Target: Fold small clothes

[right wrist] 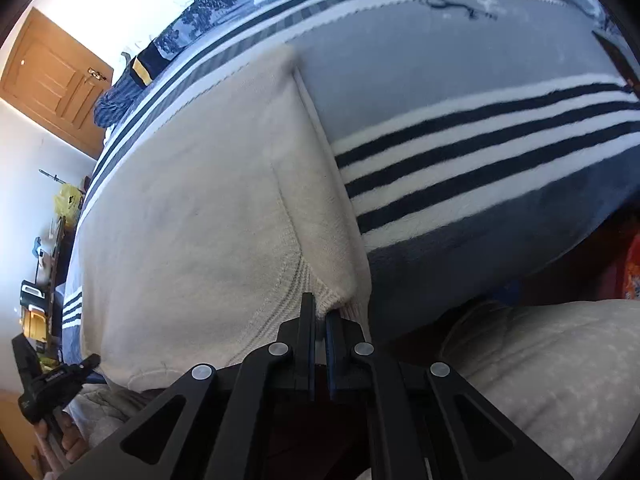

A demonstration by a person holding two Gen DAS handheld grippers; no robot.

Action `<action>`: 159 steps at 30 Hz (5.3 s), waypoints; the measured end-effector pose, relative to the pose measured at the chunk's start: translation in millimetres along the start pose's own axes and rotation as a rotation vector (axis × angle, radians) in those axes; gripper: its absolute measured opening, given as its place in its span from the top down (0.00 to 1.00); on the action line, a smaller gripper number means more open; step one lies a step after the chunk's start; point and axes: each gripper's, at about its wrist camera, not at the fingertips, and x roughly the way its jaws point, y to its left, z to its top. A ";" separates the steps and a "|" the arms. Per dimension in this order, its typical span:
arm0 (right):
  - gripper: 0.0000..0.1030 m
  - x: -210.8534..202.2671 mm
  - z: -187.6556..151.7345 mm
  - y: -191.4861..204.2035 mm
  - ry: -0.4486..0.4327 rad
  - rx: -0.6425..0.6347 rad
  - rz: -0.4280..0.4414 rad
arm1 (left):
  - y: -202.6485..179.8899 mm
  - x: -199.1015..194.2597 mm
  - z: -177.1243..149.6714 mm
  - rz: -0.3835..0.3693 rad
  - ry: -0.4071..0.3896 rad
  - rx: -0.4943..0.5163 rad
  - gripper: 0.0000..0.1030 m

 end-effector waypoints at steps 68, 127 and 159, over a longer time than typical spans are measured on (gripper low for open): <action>0.84 234.6 -43.9 489.1 0.542 -1.153 -0.433 | 44.0 -64.4 13.5 -0.528 -0.102 -0.091 0.92; 0.39 1.8 137.5 -43.2 0.016 0.063 0.447 | -280.8 -22.6 -54.8 -0.182 0.074 0.459 0.67; 0.94 66.3 228.7 12.6 -0.027 -0.083 0.297 | -302.3 67.4 136.8 -0.047 -0.022 0.310 0.54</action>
